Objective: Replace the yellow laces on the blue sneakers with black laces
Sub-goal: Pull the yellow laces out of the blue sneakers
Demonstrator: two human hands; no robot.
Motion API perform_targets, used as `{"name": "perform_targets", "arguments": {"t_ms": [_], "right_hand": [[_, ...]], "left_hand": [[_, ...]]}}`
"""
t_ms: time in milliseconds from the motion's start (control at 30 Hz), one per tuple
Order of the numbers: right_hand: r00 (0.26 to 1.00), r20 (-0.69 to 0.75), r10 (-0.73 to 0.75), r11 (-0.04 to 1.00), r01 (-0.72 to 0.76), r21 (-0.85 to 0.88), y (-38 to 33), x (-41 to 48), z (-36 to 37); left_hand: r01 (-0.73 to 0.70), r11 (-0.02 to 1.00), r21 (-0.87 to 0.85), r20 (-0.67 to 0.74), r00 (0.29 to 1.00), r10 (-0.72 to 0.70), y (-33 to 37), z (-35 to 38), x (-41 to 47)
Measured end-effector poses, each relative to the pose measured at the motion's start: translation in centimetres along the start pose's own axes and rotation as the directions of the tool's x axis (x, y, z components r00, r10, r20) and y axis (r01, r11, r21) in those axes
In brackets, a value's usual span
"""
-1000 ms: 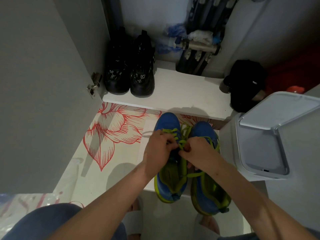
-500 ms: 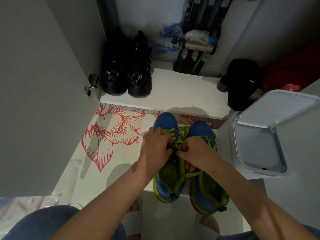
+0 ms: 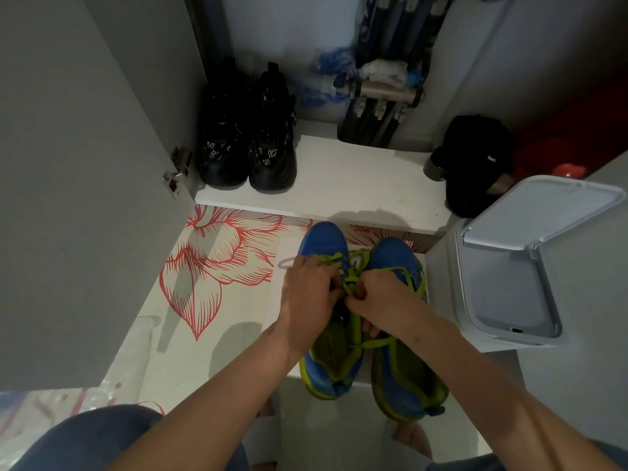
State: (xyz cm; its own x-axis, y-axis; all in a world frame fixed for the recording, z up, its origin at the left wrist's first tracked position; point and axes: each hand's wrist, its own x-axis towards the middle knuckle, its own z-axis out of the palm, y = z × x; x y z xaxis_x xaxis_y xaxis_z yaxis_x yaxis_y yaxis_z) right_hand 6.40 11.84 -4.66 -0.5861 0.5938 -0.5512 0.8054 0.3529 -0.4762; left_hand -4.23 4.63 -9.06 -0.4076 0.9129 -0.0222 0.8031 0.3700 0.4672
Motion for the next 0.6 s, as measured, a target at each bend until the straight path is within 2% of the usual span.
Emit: {"name": "perform_targets", "arguments": {"t_ms": [100, 133, 167, 200, 233, 267, 300, 333, 367, 400, 433, 467, 500, 533, 567, 600], "right_hand": [[1.000, 0.007, 0.000, 1.000, 0.000, 0.027, 0.2, 0.0, -0.1], [1.000, 0.011, -0.002, 0.999, 0.002, 0.038, 0.2, 0.0, -0.1], [1.000, 0.015, -0.004, 0.999, 0.003, 0.042, 0.2, 0.0, -0.2], [1.000, 0.019, -0.002, 0.999, 0.001, 0.039, 0.3, 0.0, -0.2], [1.000, 0.021, 0.005, 0.999, -0.005, 0.033, 0.3, 0.0, -0.1], [1.000, 0.023, 0.013, 1.000, -0.014, 0.028, 0.3, 0.0, -0.1], [0.999, 0.025, 0.019, 0.999, -0.020, 0.026, 0.3, 0.0, -0.1], [0.999, 0.026, 0.022, 0.999, -0.023, 0.025, 0.3, 0.0, -0.1], [0.999, 0.026, 0.022, 0.999, -0.023, 0.022, 0.2, 0.0, -0.1], [1.000, 0.024, 0.018, 1.000, -0.019, 0.018, 0.2, 0.0, -0.1], [1.000, 0.023, 0.014, 1.000, -0.015, 0.012, 0.1, 0.0, -0.1], [1.000, 0.021, 0.011, 1.000, -0.011, 0.008, 0.1, 0.0, -0.2], [1.000, 0.021, 0.008, 1.000, -0.008, 0.003, 0.0, 0.0, -0.2], [1.000, 0.022, 0.007, 1.000, -0.007, -0.003, 0.0, 0.0, -0.1], [1.000, 0.021, 0.007, 1.000, -0.007, -0.008, 0.0, 0.0, -0.1], [1.000, 0.020, 0.008, 1.000, -0.008, -0.010, 0.0, 0.1, -0.1]], "left_hand": [[0.095, 0.973, -0.210, -0.048, 0.993, -0.108, -0.2, 0.4, 0.1], [0.153, 0.937, -0.315, -0.054, 0.983, -0.178, -0.1, 0.1, 0.2], [0.238, 0.859, -0.452, -0.042, 0.957, -0.288, -0.2, -0.2, 0.4], [0.319, 0.698, -0.641, -0.014, 0.905, -0.426, -0.2, -0.8, 0.7], [0.366, 0.452, -0.814, 0.058, 0.824, -0.563, -0.3, -1.7, 1.0], [0.377, 0.196, -0.905, 0.164, 0.736, -0.657, -0.7, -2.4, 1.3], [0.385, 0.032, -0.922, 0.256, 0.670, -0.696, -1.3, -2.9, 1.6], [0.425, -0.031, -0.904, 0.323, 0.635, -0.702, -2.0, -3.1, 1.9], [0.477, -0.004, -0.879, 0.348, 0.637, -0.688, -2.5, -3.1, 2.1], [0.523, 0.094, -0.847, 0.336, 0.664, -0.668, -2.7, -3.0, 2.2], [0.558, 0.270, -0.785, 0.286, 0.712, -0.641, -2.6, -2.8, 2.2], [0.552, 0.505, -0.664, 0.193, 0.778, -0.597, -2.3, -2.7, 2.1], [0.486, 0.733, -0.475, 0.079, 0.854, -0.515, -1.9, -2.4, 2.0], [0.357, 0.896, -0.266, -0.039, 0.924, -0.380, -1.1, -2.4, 1.8], [0.203, 0.973, -0.106, -0.118, 0.970, -0.215, -0.3, -2.5, 1.6], [0.065, 0.998, 0.014, -0.101, 0.993, -0.064, 0.1, -2.4, 1.5]]}}
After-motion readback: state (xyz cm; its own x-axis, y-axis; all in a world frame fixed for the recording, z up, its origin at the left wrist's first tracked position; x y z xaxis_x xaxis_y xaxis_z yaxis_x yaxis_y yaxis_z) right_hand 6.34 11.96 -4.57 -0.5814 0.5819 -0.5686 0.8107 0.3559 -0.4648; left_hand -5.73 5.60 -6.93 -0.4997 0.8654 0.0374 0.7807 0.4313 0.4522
